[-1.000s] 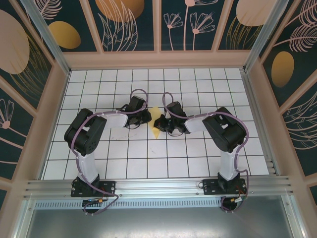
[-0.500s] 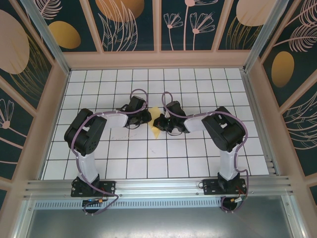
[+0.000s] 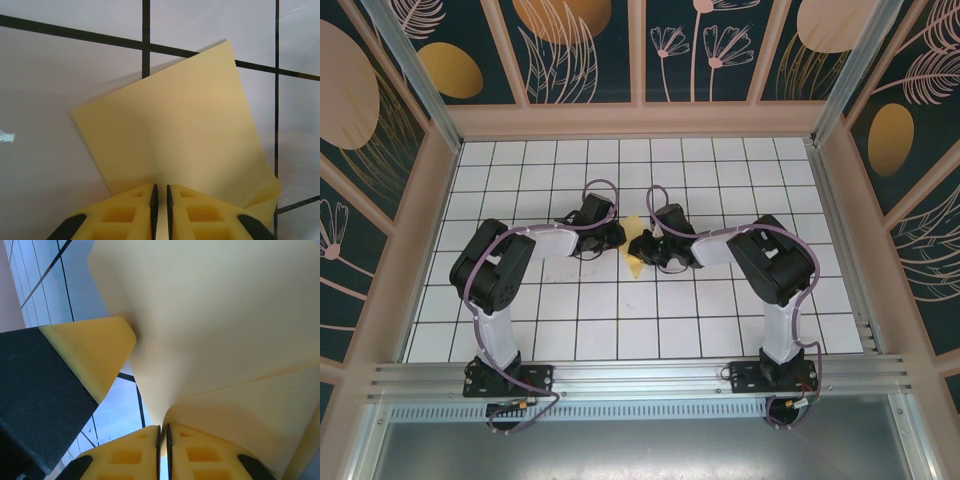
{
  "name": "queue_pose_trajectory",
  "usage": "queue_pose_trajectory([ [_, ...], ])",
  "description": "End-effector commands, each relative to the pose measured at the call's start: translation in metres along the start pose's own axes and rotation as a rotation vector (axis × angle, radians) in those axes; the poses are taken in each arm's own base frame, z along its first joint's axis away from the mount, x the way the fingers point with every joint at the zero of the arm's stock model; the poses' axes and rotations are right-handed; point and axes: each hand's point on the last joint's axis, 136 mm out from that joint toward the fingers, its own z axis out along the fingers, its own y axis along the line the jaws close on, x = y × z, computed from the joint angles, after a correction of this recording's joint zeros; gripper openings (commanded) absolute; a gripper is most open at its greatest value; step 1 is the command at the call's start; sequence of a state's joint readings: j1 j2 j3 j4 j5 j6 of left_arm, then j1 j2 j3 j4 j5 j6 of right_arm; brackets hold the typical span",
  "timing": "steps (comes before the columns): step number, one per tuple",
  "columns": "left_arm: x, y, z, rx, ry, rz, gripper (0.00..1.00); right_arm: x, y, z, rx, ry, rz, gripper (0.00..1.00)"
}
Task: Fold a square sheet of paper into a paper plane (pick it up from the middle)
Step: Third fold the triangle at the center of the table.
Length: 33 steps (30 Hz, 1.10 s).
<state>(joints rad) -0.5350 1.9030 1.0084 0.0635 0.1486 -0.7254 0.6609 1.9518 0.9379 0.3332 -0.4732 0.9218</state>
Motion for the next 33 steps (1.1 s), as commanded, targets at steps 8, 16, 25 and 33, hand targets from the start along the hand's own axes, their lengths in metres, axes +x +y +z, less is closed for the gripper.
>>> queue_pose_trajectory([
  [8, -0.025, 0.006, -0.028, 0.022, -0.064, -0.061, 0.20, 0.001, -0.021, 0.006, 0.077, -0.002, 0.009, 0.32],
  [16, -0.020, 0.005, -0.041, 0.081, -0.044, -0.062, 0.21, 0.000, -0.022, 0.004, 0.089, -0.013, 0.005, 0.21],
  [25, -0.001, -0.020, -0.038, 0.214, 0.030, -0.027, 0.19, 0.004, -0.031, 0.004, 0.121, 0.000, -0.008, 0.02],
  [33, 0.011, -0.015, -0.023, 0.176, 0.061, -0.032, 0.17, 0.009, -0.030, 0.005, 0.109, 0.025, -0.042, 0.01],
])
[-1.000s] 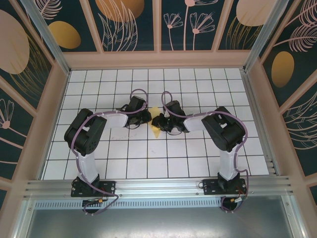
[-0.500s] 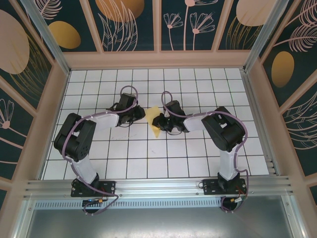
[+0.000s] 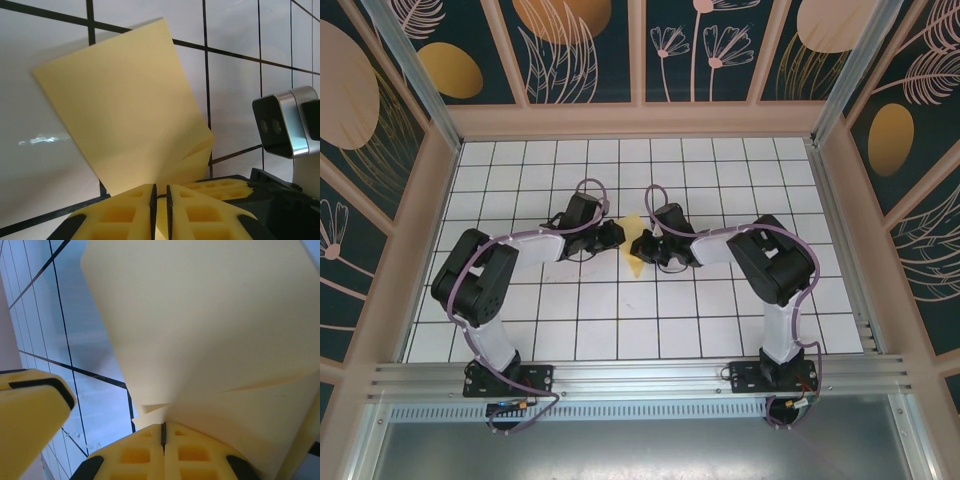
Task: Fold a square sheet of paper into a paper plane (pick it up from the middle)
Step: Third fold the triangle at the center of the table.
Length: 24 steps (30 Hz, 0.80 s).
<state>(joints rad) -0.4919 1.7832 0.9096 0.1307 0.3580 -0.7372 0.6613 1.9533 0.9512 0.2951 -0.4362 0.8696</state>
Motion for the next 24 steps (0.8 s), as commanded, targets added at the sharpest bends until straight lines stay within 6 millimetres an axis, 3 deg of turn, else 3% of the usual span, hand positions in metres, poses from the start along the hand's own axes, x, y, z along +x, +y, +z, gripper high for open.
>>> queue_pose_trajectory([
  [1, 0.002, 0.014, 0.010, -0.046, 0.004, -0.016, 0.16, 0.015, -0.024, 0.006, 0.068, 0.049, -0.007, 0.01],
  [11, 0.003, 0.034, 0.026, -0.127, 0.018, -0.033, 0.14, 0.016, -0.014, 0.004, 0.022, 0.058, -0.048, 0.02],
  [19, 0.008, 0.040, 0.028, -0.143, 0.037, -0.029, 0.13, 0.011, 0.000, 0.004, -0.033, 0.044, -0.072, 0.03],
  [24, 0.009, 0.041, 0.028, -0.146, 0.041, -0.027, 0.13, 0.010, -0.004, 0.006, -0.026, 0.045, -0.065, 0.03],
])
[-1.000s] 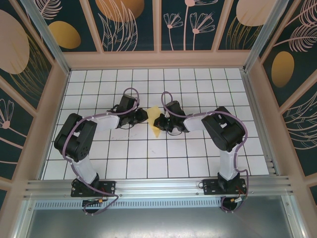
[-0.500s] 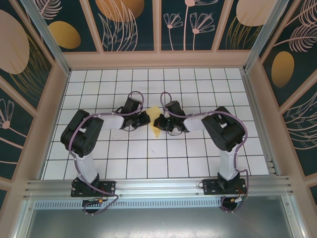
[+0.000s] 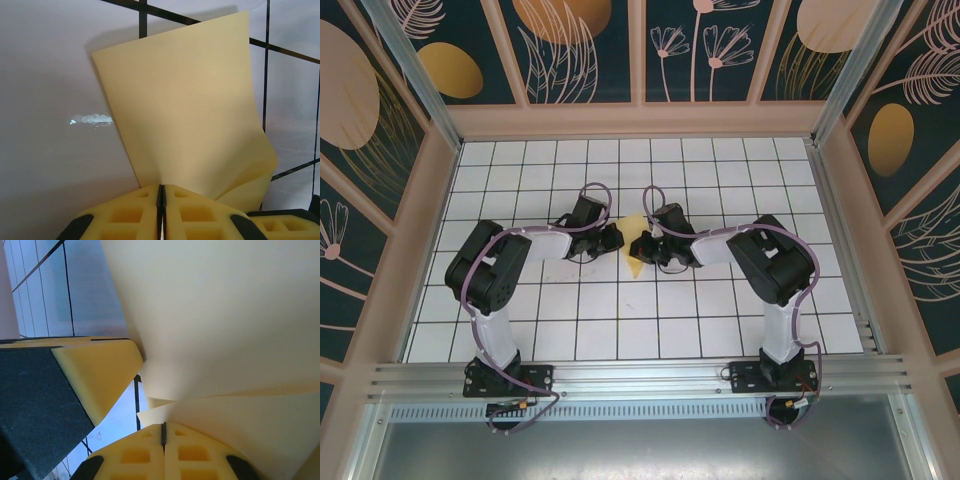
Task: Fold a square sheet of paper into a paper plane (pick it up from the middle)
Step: Third fold the triangle at the center of the table.
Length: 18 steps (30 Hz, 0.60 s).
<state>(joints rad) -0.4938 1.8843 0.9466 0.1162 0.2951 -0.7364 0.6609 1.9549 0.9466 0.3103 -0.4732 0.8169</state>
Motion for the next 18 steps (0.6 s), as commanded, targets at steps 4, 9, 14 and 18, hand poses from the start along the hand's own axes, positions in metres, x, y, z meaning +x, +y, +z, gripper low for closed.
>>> queue_pose_trajectory([
  [4, 0.005, 0.010, 0.005, -0.041, 0.023, 0.001, 0.13, 0.005, -0.018, 0.007, 0.040, 0.019, 0.013, 0.03],
  [9, 0.000, -0.006, -0.005, 0.016, 0.010, 0.000, 0.14, 0.007, -0.031, 0.010, 0.088, 0.025, 0.050, 0.02],
  [14, 0.000, -0.023, -0.023, 0.087, -0.009, -0.006, 0.13, 0.008, -0.040, 0.011, 0.123, 0.021, 0.079, 0.01],
  [18, 0.012, -0.026, -0.025, 0.130, 0.020, -0.026, 0.10, 0.007, -0.041, 0.011, 0.127, 0.020, 0.086, 0.00],
])
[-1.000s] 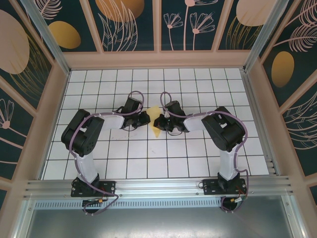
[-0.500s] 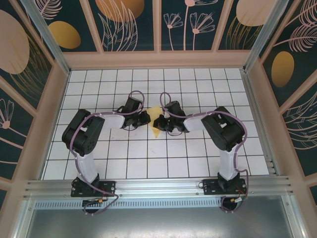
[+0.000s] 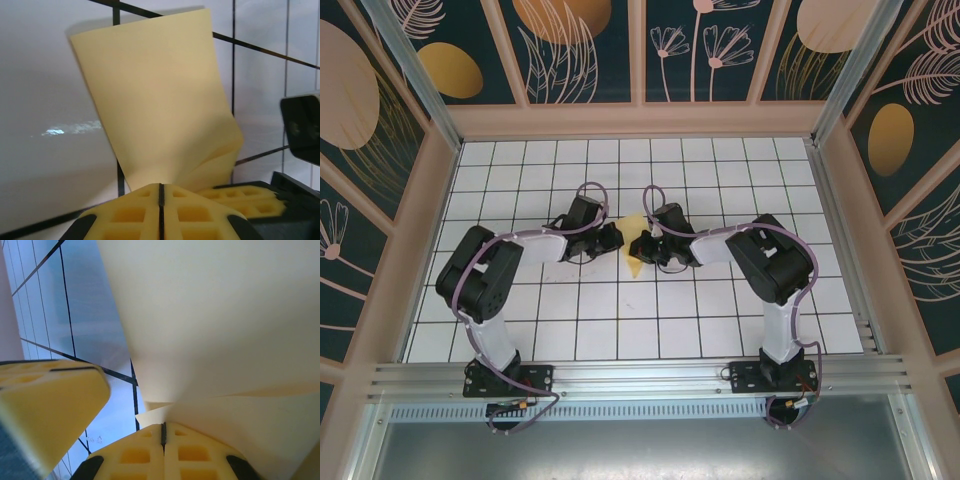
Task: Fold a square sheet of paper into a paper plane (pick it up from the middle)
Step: Third fold the triangle at the center of the table.
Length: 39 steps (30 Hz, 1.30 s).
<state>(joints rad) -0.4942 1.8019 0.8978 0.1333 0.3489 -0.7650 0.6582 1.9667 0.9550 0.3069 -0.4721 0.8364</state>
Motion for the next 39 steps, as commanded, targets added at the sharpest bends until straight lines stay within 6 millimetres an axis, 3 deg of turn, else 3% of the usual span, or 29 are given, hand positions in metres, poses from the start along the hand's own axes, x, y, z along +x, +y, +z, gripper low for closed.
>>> queue_pose_trajectory([
  [1, 0.011, -0.010, -0.005, 0.064, 0.026, -0.014, 0.09, 0.008, -0.039, 0.009, 0.121, 0.018, 0.064, 0.00],
  [12, 0.021, -0.001, 0.008, 0.038, 0.059, -0.020, 0.02, 0.009, -0.040, 0.009, 0.123, 0.019, 0.069, 0.00],
  [21, 0.023, 0.021, 0.017, -0.052, 0.061, -0.024, 0.01, 0.008, -0.037, 0.008, 0.116, 0.018, 0.069, 0.00],
  [24, 0.023, 0.027, 0.019, -0.087, 0.061, -0.019, 0.01, 0.006, -0.029, 0.006, 0.093, 0.016, 0.057, 0.00],
  [32, 0.028, 0.045, 0.024, -0.164, 0.075, -0.005, 0.00, -0.004, 0.023, -0.018, -0.043, -0.009, -0.037, 0.03],
  [39, 0.033, 0.051, 0.026, -0.185, 0.084, -0.003, 0.00, 0.021, 0.023, -0.037, -0.060, 0.029, -0.047, 0.06],
])
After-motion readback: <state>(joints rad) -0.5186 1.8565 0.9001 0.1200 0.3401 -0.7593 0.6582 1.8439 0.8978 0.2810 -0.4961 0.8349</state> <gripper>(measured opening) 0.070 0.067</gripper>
